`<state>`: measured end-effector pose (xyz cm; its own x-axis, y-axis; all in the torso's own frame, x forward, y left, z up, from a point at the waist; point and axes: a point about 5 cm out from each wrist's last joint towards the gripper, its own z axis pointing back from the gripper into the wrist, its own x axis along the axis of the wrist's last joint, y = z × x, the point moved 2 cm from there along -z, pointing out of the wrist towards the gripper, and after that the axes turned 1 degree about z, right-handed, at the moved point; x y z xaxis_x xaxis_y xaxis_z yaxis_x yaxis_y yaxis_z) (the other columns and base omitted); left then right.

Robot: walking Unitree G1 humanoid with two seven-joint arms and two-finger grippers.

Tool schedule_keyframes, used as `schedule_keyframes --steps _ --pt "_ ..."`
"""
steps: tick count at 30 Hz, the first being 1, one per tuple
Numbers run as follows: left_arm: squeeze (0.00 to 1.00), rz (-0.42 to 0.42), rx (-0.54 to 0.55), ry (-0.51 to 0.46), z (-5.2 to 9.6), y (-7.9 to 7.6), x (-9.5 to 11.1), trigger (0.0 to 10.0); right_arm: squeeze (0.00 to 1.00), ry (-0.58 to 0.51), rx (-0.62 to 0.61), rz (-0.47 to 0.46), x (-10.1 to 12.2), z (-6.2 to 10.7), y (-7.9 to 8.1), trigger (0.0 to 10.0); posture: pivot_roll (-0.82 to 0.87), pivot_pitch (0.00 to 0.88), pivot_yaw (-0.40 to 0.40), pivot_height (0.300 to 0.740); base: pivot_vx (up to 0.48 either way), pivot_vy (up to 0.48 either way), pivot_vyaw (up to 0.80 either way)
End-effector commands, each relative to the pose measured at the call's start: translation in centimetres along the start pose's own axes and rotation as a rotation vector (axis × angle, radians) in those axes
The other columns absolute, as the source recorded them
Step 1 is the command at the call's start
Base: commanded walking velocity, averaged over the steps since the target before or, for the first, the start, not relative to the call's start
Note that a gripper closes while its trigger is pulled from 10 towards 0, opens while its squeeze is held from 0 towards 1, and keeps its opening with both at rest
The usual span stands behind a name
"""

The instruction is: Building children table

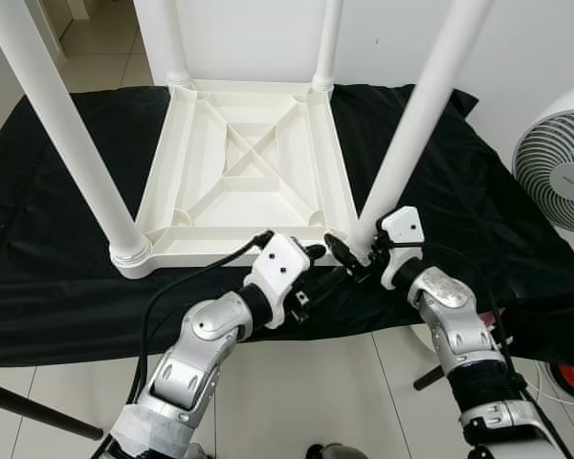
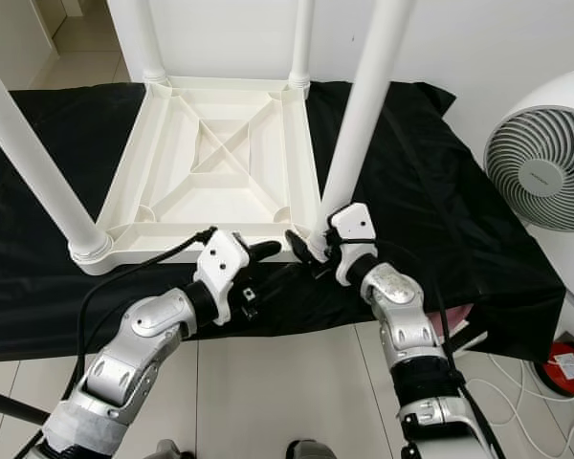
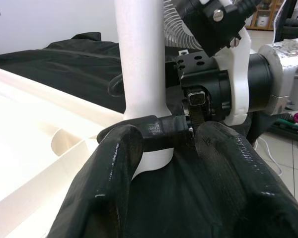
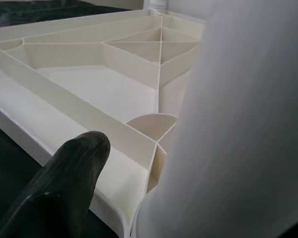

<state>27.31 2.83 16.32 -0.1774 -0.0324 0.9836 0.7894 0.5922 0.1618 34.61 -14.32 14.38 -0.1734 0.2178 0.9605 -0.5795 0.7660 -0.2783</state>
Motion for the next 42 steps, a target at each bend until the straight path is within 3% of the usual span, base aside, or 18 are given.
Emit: schedule_keyframes --steps 1,3,4,5,6,7,8,18,25,28,36,37,38,40,42 --pt "0.00 -0.002 0.017 0.012 0.0 0.1 -0.3 10.0 0.00 0.008 0.033 0.035 -0.1 -0.3 -0.1 10.0 -0.08 0.058 0.014 0.740 0.000 0.000 0.00" --pt "0.00 -0.001 0.018 0.010 0.0 0.1 -0.2 10.0 0.00 0.025 0.061 0.065 -0.4 -0.5 -0.4 10.0 -0.08 0.058 0.014 0.740 0.000 0.000 0.00" --pt "0.00 -0.002 0.019 0.011 0.1 0.1 -0.2 10.0 0.00 0.037 0.070 0.078 -0.5 -0.5 -0.5 8.8 -0.07 0.060 0.014 0.740 0.000 0.000 0.00" --pt "0.00 -0.002 0.019 0.011 0.1 0.1 -0.2 10.0 0.00 0.037 0.070 0.078 -0.5 -0.5 -0.5 8.8 -0.07 0.060 0.014 0.740 0.000 0.000 0.00" --pt "0.00 -0.003 0.021 0.012 0.1 0.1 -0.3 10.0 0.00 0.047 0.076 0.093 -0.7 -0.5 -0.5 6.3 -0.07 0.060 0.014 0.740 0.000 0.000 0.00" --pt "0.00 -0.003 0.021 0.013 0.1 0.1 -0.3 10.0 0.00 0.070 0.083 0.123 -1.0 -0.5 -0.6 0.4 -0.07 0.061 0.013 0.740 0.000 0.000 0.00" --pt "0.00 -0.003 0.022 0.014 0.1 0.2 -0.3 10.0 0.00 0.092 0.102 0.160 -1.4 -0.5 -0.6 0.0 -0.07 0.061 0.013 0.740 0.000 0.000 0.00" --pt "0.00 -0.001 0.024 0.015 0.2 0.1 -0.3 10.0 0.00 0.072 0.140 0.125 -2.0 -0.5 0.2 0.0 -0.07 0.062 0.013 0.740 0.000 0.000 0.00" --pt "0.00 0.002 0.025 0.016 0.2 0.1 -0.3 10.0 0.00 0.052 0.027 0.105 -1.9 -0.9 0.6 0.0 -0.07 0.067 0.008 0.740 0.000 0.000 0.00" --pt "0.00 0.004 0.021 0.016 0.2 -0.1 -0.4 10.0 0.00 0.052 -0.150 0.009 -1.6 -1.2 0.2 0.0 -0.07 0.069 0.005 0.740 0.000 0.000 0.00" --pt "0.00 0.005 0.010 0.017 0.2 -0.3 -0.4 10.0 0.00 0.032 -0.396 -0.084 -0.8 -0.9 0.8 0.0 -0.07 0.068 0.004 0.740 0.000 0.000 0.00" --pt "0.00 0.008 0.012 0.015 0.2 -0.3 -0.4 10.0 0.00 0.041 -0.482 -0.103 -0.9 -0.6 0.9 0.0 -0.06 0.062 -0.004 0.740 0.000 0.000 0.00" --pt "0.00 0.008 0.012 0.015 0.2 -0.3 -0.4 10.0 0.00 0.041 -0.482 -0.103 -0.9 -0.6 0.9 0.0 -0.06 0.062 -0.004 0.740 0.000 0.000 0.00" --pt "0.00 0.008 0.012 0.015 0.2 -0.4 -0.4 10.0 0.00 0.058 -0.621 -0.118 -1.0 0.0 0.9 0.0 -0.06 0.059 -0.011 0.740 0.000 0.000 0.00" --pt "0.00 0.008 0.012 0.015 0.2 -0.5 -0.4 10.0 0.00 0.057 -0.678 -0.134 -0.9 0.1 1.2 0.0 -0.06 0.059 -0.011 0.740 0.000 0.000 0.00"
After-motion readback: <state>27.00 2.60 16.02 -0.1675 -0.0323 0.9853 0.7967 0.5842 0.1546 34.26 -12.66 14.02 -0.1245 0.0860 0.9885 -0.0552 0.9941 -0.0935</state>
